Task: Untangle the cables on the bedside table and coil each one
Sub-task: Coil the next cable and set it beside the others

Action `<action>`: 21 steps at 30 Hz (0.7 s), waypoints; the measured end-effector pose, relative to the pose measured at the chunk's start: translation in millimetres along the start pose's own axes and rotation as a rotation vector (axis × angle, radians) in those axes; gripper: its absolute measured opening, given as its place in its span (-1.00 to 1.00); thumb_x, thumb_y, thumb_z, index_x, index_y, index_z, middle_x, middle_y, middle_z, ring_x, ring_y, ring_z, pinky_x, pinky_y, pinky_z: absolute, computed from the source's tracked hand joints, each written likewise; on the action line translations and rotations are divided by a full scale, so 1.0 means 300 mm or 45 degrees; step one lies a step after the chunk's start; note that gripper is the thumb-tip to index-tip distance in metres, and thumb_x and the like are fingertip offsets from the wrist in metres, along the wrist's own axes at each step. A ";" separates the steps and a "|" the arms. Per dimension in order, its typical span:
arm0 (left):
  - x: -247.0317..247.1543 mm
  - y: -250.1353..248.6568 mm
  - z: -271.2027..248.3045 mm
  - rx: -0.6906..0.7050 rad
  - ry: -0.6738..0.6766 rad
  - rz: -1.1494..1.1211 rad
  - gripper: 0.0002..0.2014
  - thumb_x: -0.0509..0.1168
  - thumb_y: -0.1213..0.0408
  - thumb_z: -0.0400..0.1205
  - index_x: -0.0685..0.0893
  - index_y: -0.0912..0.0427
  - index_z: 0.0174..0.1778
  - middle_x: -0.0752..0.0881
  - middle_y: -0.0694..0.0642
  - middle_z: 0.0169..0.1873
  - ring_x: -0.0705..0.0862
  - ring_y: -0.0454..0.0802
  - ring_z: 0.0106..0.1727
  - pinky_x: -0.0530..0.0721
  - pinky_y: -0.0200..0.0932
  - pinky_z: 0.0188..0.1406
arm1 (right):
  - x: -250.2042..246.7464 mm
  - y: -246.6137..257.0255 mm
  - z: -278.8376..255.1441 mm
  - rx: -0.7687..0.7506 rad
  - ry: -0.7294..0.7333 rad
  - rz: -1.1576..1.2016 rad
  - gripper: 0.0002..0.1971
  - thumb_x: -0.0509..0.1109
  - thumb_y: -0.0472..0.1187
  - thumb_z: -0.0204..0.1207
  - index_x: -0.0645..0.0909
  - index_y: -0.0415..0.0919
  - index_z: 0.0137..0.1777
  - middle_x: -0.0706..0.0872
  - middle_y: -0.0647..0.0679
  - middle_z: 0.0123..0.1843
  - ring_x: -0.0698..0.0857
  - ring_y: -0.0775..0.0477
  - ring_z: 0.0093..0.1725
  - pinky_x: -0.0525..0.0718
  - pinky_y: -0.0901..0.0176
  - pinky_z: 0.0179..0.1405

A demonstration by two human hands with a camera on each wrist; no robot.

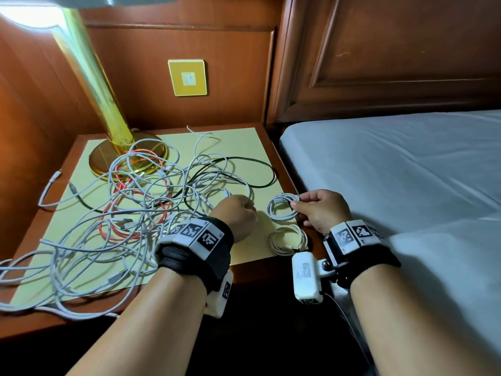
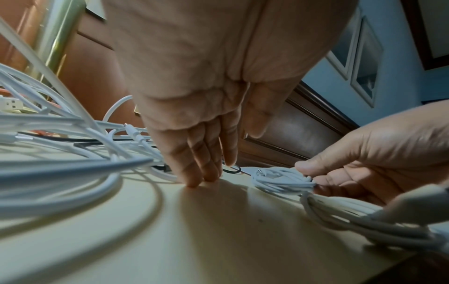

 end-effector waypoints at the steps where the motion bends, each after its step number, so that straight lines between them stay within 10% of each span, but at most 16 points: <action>1: -0.002 0.000 -0.003 -0.003 -0.003 -0.006 -0.70 0.18 0.32 0.74 0.69 0.12 0.34 0.71 0.10 0.26 0.62 0.08 0.22 0.51 -0.20 0.08 | 0.000 0.002 -0.002 -0.018 -0.004 -0.043 -0.82 0.67 -0.12 0.38 0.71 -0.04 -0.16 0.85 -0.02 -0.16 0.85 -0.05 -0.13 0.83 -0.12 0.03; 15: 0.046 0.006 -0.055 0.026 0.234 0.184 -0.80 0.29 0.25 0.70 0.81 0.22 -0.03 0.86 0.15 -0.09 0.82 0.15 -0.01 0.81 0.11 0.10 | -0.067 0.037 -0.097 0.103 0.232 -0.335 -0.70 0.49 0.07 0.56 0.66 -0.19 -0.04 0.78 -0.17 -0.18 0.76 -0.20 -0.16 0.72 0.01 -0.21; 21: 0.104 -0.030 -0.073 0.092 0.277 0.307 -0.78 0.25 0.32 0.64 0.81 0.23 -0.18 0.82 0.22 -0.19 0.65 0.06 -0.26 0.71 -0.07 -0.16 | -0.102 0.036 -0.139 0.122 0.195 -0.371 -0.71 0.46 0.03 0.59 0.63 -0.22 -0.13 0.78 -0.18 -0.21 0.77 -0.19 -0.16 0.66 0.05 -0.27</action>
Point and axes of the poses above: each hand's wrist, its own z-axis towards the middle knuckle, its own x-axis out of the palm, y = z × x, the point moved 3 cm from there along z, towards the middle knuckle
